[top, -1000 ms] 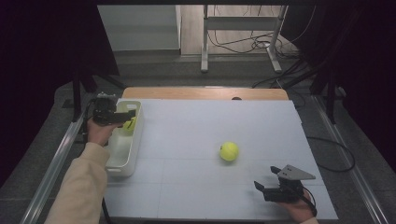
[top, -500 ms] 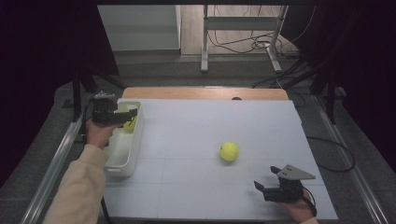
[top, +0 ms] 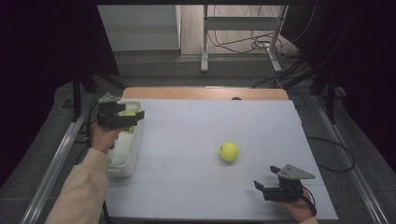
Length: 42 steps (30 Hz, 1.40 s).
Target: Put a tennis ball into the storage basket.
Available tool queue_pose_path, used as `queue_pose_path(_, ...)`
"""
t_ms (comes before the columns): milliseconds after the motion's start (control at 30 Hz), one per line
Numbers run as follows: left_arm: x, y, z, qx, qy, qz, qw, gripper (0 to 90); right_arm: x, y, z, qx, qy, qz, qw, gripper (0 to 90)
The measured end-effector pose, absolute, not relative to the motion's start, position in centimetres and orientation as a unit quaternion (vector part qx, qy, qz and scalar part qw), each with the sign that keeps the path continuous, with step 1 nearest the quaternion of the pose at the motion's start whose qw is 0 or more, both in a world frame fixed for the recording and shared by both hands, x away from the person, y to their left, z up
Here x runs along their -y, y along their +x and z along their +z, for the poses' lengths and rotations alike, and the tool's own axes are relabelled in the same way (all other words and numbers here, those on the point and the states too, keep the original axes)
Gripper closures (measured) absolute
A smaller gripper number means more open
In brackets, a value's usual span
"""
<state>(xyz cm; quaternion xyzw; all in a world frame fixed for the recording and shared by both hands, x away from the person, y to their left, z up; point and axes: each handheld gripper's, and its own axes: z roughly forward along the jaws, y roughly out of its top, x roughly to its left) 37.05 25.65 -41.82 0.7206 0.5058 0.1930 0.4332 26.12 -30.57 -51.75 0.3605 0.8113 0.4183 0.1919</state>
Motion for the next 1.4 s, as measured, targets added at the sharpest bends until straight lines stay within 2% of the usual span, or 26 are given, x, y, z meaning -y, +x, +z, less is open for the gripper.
queue_pose_path(633, -24.0, 36.2, -42.0, -0.481, 0.720, 0.165, 0.472, 12.0, 30.9, 26.5, -51.7, -0.805, 0.369, 0.423, 0.191, 12.7)
queue_pose_path(1400, -18.6, 36.0, -41.9, -0.430, 0.748, 0.136, 0.487, 12.1, 31.0, 26.2, -51.5, -0.804, 0.367, 0.425, 0.195, 12.9)
